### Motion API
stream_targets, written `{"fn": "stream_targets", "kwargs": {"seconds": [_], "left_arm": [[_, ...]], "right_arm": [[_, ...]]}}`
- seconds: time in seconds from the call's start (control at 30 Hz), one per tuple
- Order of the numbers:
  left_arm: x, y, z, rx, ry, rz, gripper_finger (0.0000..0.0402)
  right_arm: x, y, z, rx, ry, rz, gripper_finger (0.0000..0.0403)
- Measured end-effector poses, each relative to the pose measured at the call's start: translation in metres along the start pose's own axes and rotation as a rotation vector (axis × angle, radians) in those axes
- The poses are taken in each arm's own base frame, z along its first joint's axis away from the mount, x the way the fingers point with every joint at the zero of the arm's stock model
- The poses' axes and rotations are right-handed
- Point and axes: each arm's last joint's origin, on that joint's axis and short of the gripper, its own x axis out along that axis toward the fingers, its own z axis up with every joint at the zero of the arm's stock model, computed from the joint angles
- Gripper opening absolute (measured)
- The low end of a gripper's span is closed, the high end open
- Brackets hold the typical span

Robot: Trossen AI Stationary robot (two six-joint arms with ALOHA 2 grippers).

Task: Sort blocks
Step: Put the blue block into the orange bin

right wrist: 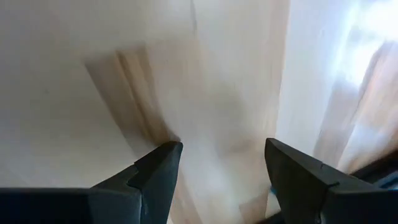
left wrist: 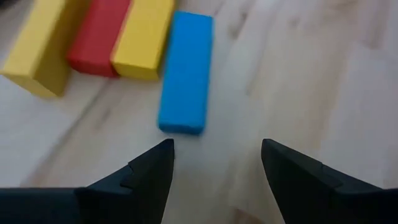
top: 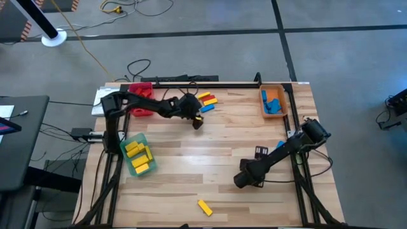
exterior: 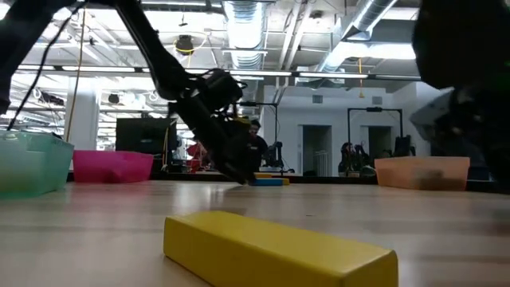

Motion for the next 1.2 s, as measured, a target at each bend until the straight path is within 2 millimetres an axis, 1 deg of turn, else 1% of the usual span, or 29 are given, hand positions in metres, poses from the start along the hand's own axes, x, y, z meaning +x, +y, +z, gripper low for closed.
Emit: {"fn": "stream_targets", "kwargs": {"seconds": [0.2, 0.3, 0.6, 0.67, 0.73, 0.83, 0.9, 1.0, 1.1, 1.2], "left_arm": [[0.016, 0.0, 0.011, 0.038, 0.032, 0.075, 0.0237], [0.017, -0.003, 0.011, 0.076, 0.041, 0.108, 0.0225], [0.017, -0.004, 0.009, 0.135, 0.063, 0.117, 0.0137], [0.018, -0.005, 0.008, 0.18, 0.074, 0.041, 0.0115], [0.018, -0.011, 0.007, 0.207, 0.081, -0.023, 0.0093], [0.015, -0.021, 0.011, 0.232, 0.108, -0.02, 0.0065], [0.011, -0.024, 0.014, 0.241, 0.132, -0.021, 0.0053], [0.003, -0.033, 0.022, 0.25, 0.151, -0.029, 0.0049], [-0.007, -0.044, 0.038, 0.272, 0.1, -0.028, 0.0056], [-0.013, -0.052, 0.046, 0.329, 0.038, 0.065, 0.0076]], "right_arm": [[-0.009, 0.003, 0.011, -0.018, -0.097, 0.032, 0.0255], [-0.01, 0.002, 0.014, -0.018, -0.11, 0.034, 0.0255], [-0.009, -0.002, 0.019, -0.001, -0.122, 0.036, 0.0255], [-0.009, -0.002, 0.019, -0.001, -0.124, 0.035, 0.0255], [-0.01, -0.001, 0.018, -0.002, -0.127, 0.034, 0.0255], [-0.01, 0.002, 0.016, -0.005, -0.138, 0.027, 0.0255], [-0.01, 0.003, 0.015, -0.009, -0.139, 0.026, 0.0255], [-0.01, 0.004, 0.014, -0.012, -0.142, 0.026, 0.0255], [-0.011, 0.004, 0.015, -0.011, -0.144, 0.028, 0.0255], [-0.011, 0.005, 0.015, -0.011, -0.146, 0.031, 0.0255]]}}
